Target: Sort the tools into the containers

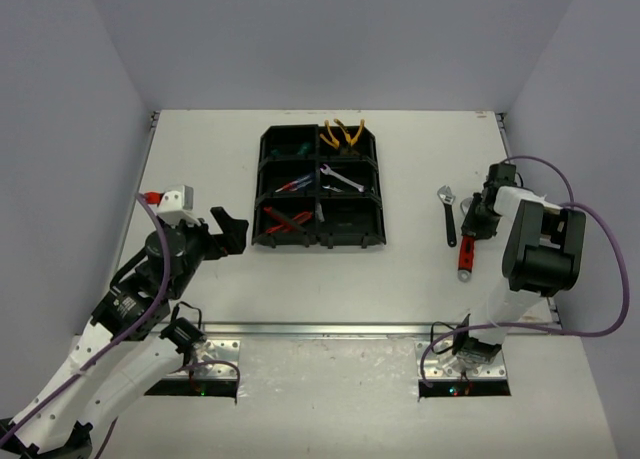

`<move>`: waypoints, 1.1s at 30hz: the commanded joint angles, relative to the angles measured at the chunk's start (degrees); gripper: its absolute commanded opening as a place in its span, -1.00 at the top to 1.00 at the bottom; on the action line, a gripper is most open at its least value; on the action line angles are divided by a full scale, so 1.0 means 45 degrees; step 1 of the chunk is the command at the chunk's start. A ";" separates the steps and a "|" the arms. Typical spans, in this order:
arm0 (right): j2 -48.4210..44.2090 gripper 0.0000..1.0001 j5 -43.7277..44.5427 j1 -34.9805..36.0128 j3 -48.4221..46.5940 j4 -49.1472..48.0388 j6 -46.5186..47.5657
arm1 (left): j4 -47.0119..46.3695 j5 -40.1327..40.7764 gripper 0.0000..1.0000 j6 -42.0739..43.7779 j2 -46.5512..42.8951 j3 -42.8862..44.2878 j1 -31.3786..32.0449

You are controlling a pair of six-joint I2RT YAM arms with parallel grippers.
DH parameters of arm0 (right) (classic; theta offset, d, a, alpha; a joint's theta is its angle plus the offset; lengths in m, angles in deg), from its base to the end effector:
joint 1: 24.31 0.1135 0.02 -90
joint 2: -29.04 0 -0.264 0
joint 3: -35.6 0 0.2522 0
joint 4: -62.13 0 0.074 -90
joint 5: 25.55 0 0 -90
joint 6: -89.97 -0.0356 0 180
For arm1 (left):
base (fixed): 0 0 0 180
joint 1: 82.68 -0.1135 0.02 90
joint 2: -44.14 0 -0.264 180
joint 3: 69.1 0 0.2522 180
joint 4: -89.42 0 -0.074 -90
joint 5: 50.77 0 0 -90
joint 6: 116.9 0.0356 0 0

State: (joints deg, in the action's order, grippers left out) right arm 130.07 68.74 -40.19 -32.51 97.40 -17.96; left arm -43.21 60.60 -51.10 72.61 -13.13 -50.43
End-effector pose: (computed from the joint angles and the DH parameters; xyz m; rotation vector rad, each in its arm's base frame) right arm 0.3098 -0.0909 0.1339 0.8211 2.6333 -0.0938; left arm 0.1020 -0.0490 0.3194 -0.1169 1.9014 -0.3129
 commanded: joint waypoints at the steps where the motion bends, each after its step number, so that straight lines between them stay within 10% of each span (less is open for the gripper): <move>1: 0.0685 0.97 -0.0567 -0.0025 0.0031 -0.0031 -0.0042 | -0.0573 0.0040 -1.00 0.0145 -0.0212 -0.0044 0.0142; 16: -0.3464 1.00 -0.2067 -0.0005 0.0729 -0.0601 -0.1326 | -0.0563 0.0075 -1.00 0.0164 0.0149 -0.0025 0.0216; 33: -0.3344 1.00 -0.3497 0.0576 0.2344 -0.1598 -0.1659 | -0.0523 0.0175 -1.00 0.0164 0.0373 0.0014 0.0216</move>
State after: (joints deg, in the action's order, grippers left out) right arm 117.63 55.59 -39.95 -23.16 94.47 -24.21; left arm -43.23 60.85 -51.10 73.86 -13.14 -50.32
